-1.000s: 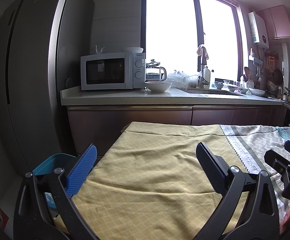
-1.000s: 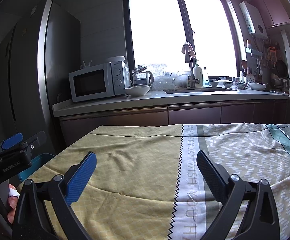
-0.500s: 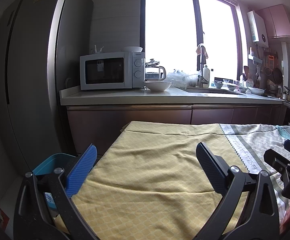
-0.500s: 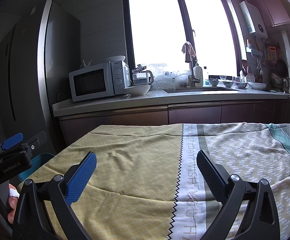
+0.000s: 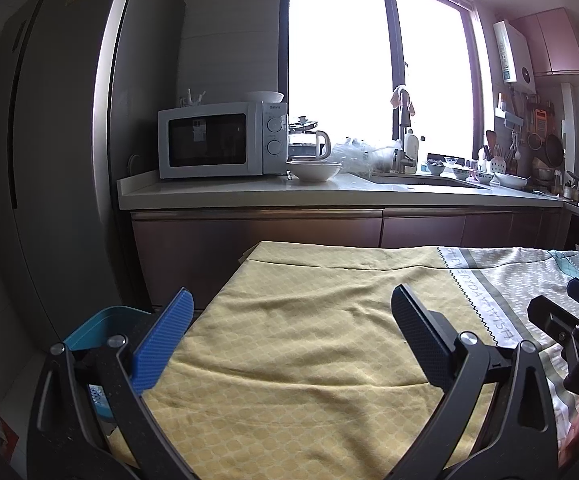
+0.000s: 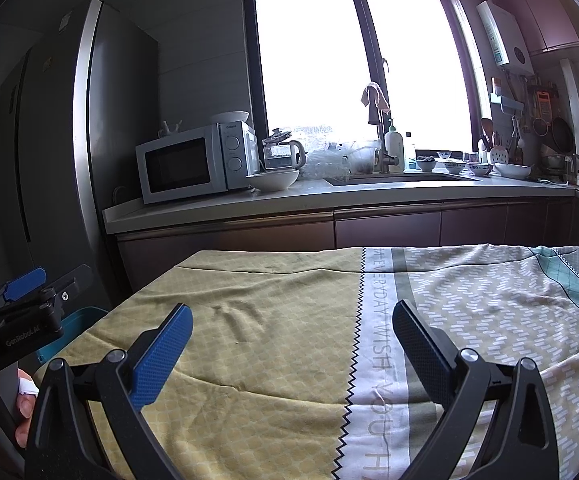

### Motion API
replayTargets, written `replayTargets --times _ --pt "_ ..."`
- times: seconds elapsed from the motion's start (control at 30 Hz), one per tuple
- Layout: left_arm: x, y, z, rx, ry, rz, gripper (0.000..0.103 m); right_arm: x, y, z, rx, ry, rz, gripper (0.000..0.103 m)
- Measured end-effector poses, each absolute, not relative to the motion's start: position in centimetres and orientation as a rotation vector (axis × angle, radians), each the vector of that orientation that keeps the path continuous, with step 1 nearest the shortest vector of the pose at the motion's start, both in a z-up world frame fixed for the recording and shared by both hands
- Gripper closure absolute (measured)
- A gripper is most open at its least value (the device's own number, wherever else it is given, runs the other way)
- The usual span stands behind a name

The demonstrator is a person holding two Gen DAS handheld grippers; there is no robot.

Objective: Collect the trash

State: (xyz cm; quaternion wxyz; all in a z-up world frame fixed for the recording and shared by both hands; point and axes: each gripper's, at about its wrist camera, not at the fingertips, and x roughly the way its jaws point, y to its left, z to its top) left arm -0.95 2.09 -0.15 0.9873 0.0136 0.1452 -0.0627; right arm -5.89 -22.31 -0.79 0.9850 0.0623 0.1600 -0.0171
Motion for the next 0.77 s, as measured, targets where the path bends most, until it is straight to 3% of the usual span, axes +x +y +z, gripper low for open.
replayTargets --times 0.47,0.77 --pt "-0.3 1.7 -0.4 0.042 0.298 -0.120 0.005 -5.2 -22.9 -1.0 0.132 0.332 -0.030 0.006" --pt "6.4 0.4 -2.1 0.046 0.562 -0.178 0.005 -3.9 -25.4 -1.6 0.158 0.398 -0.053 0.006"
